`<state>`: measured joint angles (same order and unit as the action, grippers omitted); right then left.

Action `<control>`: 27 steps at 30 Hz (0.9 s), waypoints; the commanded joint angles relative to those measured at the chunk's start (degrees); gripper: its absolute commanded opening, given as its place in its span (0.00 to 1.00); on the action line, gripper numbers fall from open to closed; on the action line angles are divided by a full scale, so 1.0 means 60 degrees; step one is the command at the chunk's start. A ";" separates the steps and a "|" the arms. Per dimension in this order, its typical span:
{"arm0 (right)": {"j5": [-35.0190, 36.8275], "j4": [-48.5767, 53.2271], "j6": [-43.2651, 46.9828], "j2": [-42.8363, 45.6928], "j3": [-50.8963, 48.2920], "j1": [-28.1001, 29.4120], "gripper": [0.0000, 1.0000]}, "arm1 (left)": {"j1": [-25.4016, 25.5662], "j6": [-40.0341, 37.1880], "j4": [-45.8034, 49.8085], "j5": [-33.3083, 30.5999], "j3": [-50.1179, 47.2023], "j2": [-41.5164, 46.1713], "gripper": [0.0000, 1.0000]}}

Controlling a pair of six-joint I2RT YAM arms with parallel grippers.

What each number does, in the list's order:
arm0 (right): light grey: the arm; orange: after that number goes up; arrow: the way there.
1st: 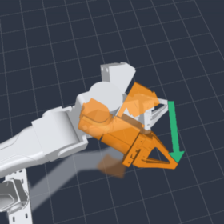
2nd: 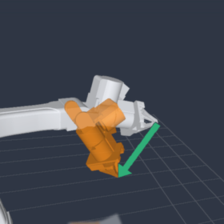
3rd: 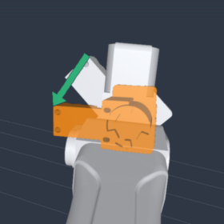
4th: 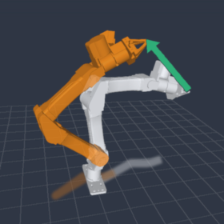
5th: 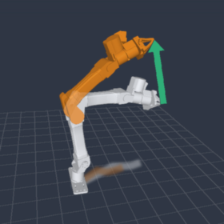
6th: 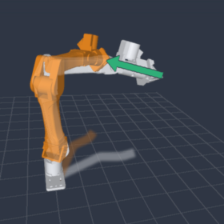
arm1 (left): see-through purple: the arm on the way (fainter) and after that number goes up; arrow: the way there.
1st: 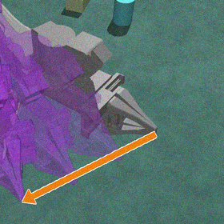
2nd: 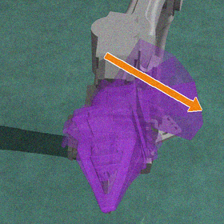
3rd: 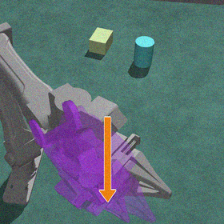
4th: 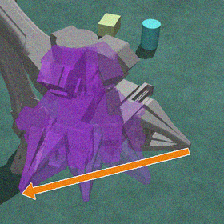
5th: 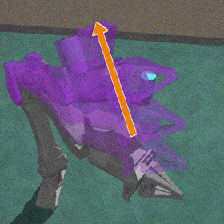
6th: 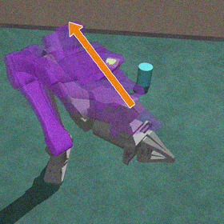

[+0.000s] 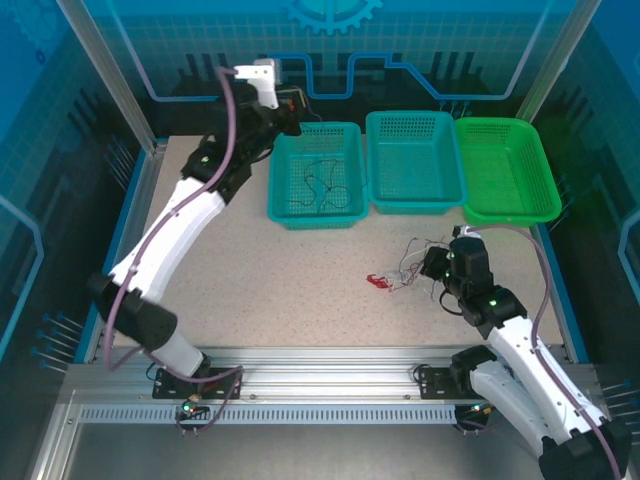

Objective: Untangle the cables

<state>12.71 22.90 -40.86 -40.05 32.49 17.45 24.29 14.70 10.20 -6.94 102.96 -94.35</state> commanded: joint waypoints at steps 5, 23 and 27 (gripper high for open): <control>-0.0605 0.0681 0.0318 0.0103 0.1114 -0.0056 0.00 | -0.0333 -0.0201 -0.0691 -0.0103 0.1262 -0.2174 0.00; -0.2879 0.1079 0.2924 -0.0944 0.2922 -0.0055 0.00 | 0.0208 0.0267 -0.1401 0.3710 -0.2427 0.1752 0.51; -0.3838 0.0948 0.3745 -0.1196 0.3380 -0.0045 0.00 | 0.1398 -0.1994 -0.0935 0.5463 -0.3436 0.2648 0.51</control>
<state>-3.99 29.10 -24.45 -46.87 50.00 17.45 28.49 12.08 5.17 13.10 86.37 -80.68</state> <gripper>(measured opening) 0.074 0.507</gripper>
